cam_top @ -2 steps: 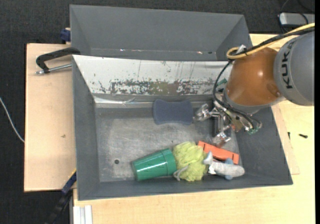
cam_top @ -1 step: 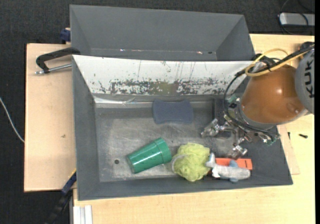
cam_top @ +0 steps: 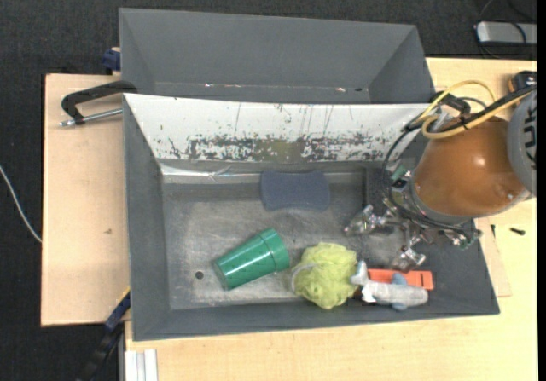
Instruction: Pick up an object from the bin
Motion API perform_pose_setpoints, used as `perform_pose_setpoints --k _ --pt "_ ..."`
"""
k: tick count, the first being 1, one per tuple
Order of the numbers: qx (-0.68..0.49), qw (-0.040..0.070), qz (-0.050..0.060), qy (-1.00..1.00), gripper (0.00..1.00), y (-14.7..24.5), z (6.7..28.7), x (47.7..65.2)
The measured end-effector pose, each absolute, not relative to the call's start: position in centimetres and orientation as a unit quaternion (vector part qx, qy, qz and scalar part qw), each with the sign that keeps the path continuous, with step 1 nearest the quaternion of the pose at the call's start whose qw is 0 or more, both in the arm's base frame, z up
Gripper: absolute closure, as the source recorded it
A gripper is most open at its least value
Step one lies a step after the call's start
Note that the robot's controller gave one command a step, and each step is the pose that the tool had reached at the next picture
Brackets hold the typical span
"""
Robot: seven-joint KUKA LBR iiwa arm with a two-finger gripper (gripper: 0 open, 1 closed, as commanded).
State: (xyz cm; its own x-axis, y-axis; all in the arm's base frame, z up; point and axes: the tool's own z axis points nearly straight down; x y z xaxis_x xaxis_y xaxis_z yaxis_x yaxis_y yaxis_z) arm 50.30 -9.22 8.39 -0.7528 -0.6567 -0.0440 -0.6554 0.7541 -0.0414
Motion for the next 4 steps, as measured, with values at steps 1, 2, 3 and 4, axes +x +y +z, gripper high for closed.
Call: perform_pose_setpoints --k 1,2,3,4 --pt "-0.426 0.021 -0.010 0.905 0.00 -6.7 8.7 50.2" --pt "-0.551 0.006 -0.002 0.835 0.00 -1.5 11.6 50.0" --pt "-0.597 0.005 -0.001 0.803 0.00 0.6 12.5 49.9" --pt "-0.673 0.003 -0.004 0.740 0.00 1.7 11.1 49.8"
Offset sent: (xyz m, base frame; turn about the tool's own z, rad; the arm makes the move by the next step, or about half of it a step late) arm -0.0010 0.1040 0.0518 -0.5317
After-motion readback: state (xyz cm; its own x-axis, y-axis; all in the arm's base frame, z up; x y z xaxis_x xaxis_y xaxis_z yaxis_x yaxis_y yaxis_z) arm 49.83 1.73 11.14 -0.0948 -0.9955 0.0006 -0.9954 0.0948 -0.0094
